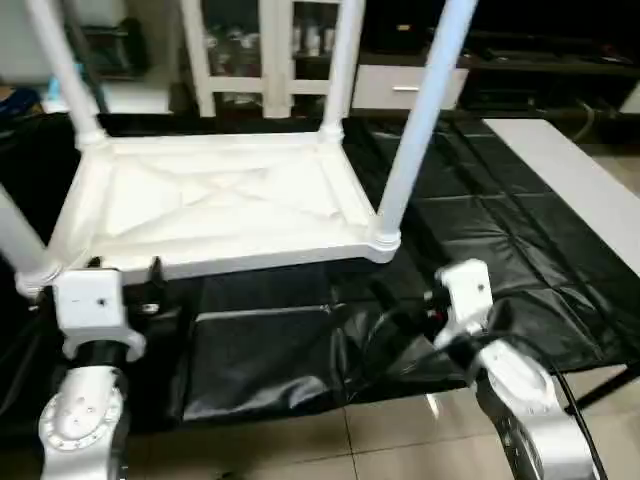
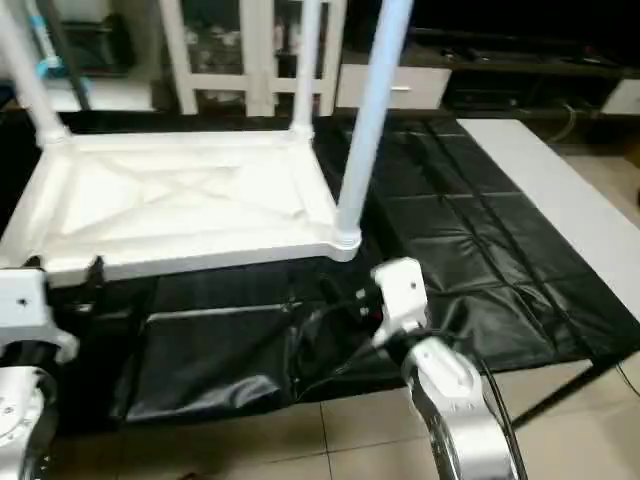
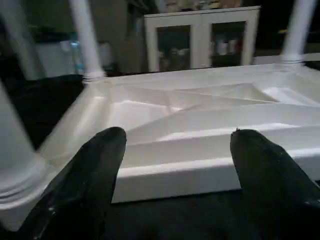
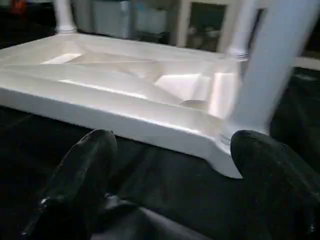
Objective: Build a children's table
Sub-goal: Rotate leg to tighten
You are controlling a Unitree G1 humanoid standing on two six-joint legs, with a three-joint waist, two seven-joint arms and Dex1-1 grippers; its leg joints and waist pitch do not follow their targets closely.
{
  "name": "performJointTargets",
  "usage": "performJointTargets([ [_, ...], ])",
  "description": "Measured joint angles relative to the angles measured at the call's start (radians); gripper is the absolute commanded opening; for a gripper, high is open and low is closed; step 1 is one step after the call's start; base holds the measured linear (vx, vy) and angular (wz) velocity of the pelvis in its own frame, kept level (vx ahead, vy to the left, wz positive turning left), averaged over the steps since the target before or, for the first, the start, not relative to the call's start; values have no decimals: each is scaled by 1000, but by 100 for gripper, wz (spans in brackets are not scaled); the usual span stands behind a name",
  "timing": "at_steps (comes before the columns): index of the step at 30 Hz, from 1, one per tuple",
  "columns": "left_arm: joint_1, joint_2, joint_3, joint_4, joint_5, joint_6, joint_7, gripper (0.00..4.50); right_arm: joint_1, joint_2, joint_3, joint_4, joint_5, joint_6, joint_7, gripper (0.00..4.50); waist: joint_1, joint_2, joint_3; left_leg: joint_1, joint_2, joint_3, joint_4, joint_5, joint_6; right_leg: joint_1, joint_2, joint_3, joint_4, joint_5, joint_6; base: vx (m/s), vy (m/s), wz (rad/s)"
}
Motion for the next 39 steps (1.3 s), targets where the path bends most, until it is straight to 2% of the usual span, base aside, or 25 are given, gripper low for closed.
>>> performJointTargets([
  [1, -9, -1, -17, -1, -1, -1, -3, 369, 6, -15, 3, 0, -6, -6, 10, 407, -2, 7, 0, -12, -4, -21, 0, 17, 19, 8, -4, -26, -9, 0, 0, -12, 13, 32],
  [3, -24, -8, -19, -2, -3, -1, -1, 369, 9, -28, 10, 3, -15, -15, 24, 407, -5, 8, 1, -30, -8, -42, 0, 32, 29, 15, -14, -61, -22, 7, 0, -2, 17, 43],
  [4, -28, -8, -18, -3, -3, 0, 0, 369, 9, -28, 17, 7, -18, -23, 26, 407, -4, 14, 4, -35, -8, -54, 0, 44, 30, 28, -15, -78, -33, 11, 2, 35, 22, 48],
  [6, -31, -7, -14, -8, -3, 0, 7, 369, 9, -22, 24, 9, -18, -30, 27, 407, -3, 19, 8, -34, -15, -65, 0, 44, 30, 49, -15, -85, -45, 5, 10, 47, 26, 47],
  [7, -32, -5, -12, -12, -3, 0, 10, 369, 9, -22, 23, 9, -17, -34, 25, 407, -2, 24, 12, -33, -17, -68, 0, 44, 30, 67, -17, -94, -58, 0, 16, 75, 33, 54],
  [8, -33, -2, -12, -14, -3, 0, 10, 369, 11, -19, 18, 9, -16, -35, 22, 407, -2, 27, 14, -32, -16, -66, 0, 43, 32, 80, -19, -100, -67, -4, 21, 75, 33, 54],
  [9, -33, 1, -10, -19, -3, 0, 10, 369, 11, -13, 13, 9, -12, -38, 18, 407, -3, 26, 17, -16, -12, -53, 1, 41, 35, 87, -21, -97, -71, -10, 23, 95, 37, 57],
  [10, -29, 6, -3, -21, -6, 0, 11, 369, 11, 2, 12, 10, -4, -38, 13, 407, -1, 32, 21, 0, -6, -33, 0, 41, 35, 97, -15, -74, -67, -24, 24, 125, 35, 32],
  [11, -29, 10, 4, -21, -10, 0, 10, 369, 11, 14, 11, 10, -2, -40, 7, 407, -4, 32, 22, 11, -9, -25, 0, 41, 35, 102, -8, -47, -58, -32, 22, 125, 35, 32],
  [13, -29, 16, 4, -22, -28, 0, 3, 369, 18, 18, 5, 10, -2, -50, -6, 407, -16, 20, 17, 30, -28, -23, 0, 35, 45, 95, 1, 5, -28, -52, -2, 139, 34, 1],
  [14, -28, 19, 0, -22, -30, 0, -4, 369, 25, 18, -4, 10, -4, -62, -15, 407, -27, 16, 14, 33, -34, -25, 0, 30, 45, 86, 2, 16, -24, -51, 0, 139, 30, -4],
  [15, -26, 20, -4, -22, -39, 0, -13, 369, 40, 20, -19, 9, -3, -76, -24, 407, -39, 12, 8, 31, -39, -26, 0, 28, 46, 72, 1, 29, -19, -48, 14, 130, -8, -6],
  [16, -25, 14, -11, -21, -48, 0, -20, 369, 58, 20, -39, 10, -3, -84, -36, 407, -42, 4, -5, 16, -38, -23, 8, 27, 58, 68, 2, 39, -14, -44, 40, 140, -43, -3],
  [17, -26, 10, -22, -19, -61, -1, -31, 389, 75, 22, -61, 10, -2, -96, -47, 407, -44, 8, -10, -1, -37, -22, 13, 28, 62, 58, 6, 41, -10, -44, 41, 140, -43, -3],
  [19, -29, 8, -13, -7, -98, -1, -39, 399, 116, 41, -107, 25, 10, -130, -67, 407, -41, 18, -16, -26, -39, -23, 19, 33, 54, 32, 9, 42, 9, -43, 42, 89, -22, -5],
  [21, -30, 24, 40, 2, -112, -1, -34, 407, 129, 54, -122, 29, 24, -139, -76, 407, -36, 21, -16, -28, -35, -28, 23, 32, 49, 22, 10, 40, 9, -43, 42, 32, -4, -2],
  [22, -33, 38, 74, 14, -113, 0, -26, 416, 125, 66, -123, 28, 39, -141, -79, 407, -35, 21, -16, -29, -33, -29, 25, 32, 43, 22, 9, 39, 6, -43, 43, 0, 0, 0],
  [25, -55, 62, 136, 21, -127, 2, -10, 433, 107, 72, -126, 13, 64, -137, -79, 407, -32, 26, -13, -23, -33, -27, 25, 28, 40, 29, 4, 36, 1, -33, 49, -53, 21, -1],
  [28, -64, 83, 158, 22, -145, 2, -10, 446, 92, 65, -126, -8, 75, -131, -60, 407, -31, 38, -5, -6, -31, -18, 24, 27, 40, 40, 2, 39, -9, -26, 35, -112, 38, 0],
  [32, -96, 112, 168, 42, -166, 7, -14, 446, 79, 63, -126, -25, 77, -130, -56, 407, -30, 35, -5, -4, -30, -13, 20, 27, 39, 38, 1, 41, -13, -21, 35, -114, 29, -3],
  [34, -125, 138, 188, 73, -185, 11, -15, 446, 79, 64, -126, -25, 78, -130, -56, 407, -31, 35, -4, -5, -30, -12, 18, 27, 39, 33, 0, 41, -14, -21, 35, -91, 24, -9],
  [39, -232, 218, 251, 179, -199, 34, -16, 446, 70, 63, -117, -25, 80, -125, -47, 407, -33, 27, -5, -7, -30, -8, 10, 27, 39, 19, -4, 41, -18, -17, 31, -72, 19, -11],
])
